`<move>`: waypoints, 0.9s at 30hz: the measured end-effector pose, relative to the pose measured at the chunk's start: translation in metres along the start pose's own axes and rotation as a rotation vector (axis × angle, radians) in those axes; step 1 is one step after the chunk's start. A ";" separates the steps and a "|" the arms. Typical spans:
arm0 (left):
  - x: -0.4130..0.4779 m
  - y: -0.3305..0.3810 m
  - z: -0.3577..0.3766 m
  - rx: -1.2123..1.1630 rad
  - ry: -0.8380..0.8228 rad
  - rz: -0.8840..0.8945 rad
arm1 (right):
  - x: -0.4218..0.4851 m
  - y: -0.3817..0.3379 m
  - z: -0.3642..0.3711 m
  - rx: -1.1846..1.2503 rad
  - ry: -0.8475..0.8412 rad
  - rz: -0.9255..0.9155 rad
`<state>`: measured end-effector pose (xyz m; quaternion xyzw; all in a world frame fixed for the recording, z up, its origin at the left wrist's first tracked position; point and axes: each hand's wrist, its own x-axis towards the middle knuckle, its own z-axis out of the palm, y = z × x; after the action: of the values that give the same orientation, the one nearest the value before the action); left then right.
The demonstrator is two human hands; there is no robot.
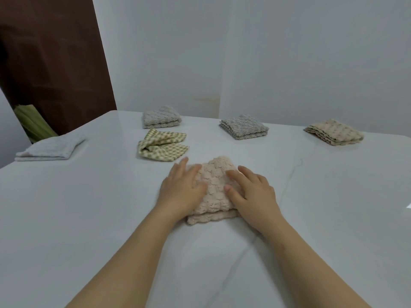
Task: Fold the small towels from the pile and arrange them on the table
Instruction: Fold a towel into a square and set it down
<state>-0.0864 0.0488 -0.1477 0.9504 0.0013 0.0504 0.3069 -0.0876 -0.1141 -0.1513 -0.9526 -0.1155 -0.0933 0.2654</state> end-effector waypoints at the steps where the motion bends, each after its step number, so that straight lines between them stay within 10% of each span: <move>1: 0.000 -0.002 0.008 0.127 -0.064 0.008 | 0.000 0.002 0.002 -0.030 -0.069 0.030; 27: -0.019 0.006 0.014 -0.108 0.198 -0.109 | -0.015 0.010 -0.003 0.433 0.123 0.317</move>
<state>-0.1046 0.0351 -0.1578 0.9213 0.0805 0.1274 0.3585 -0.0997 -0.1265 -0.1566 -0.8724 0.0339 -0.0812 0.4808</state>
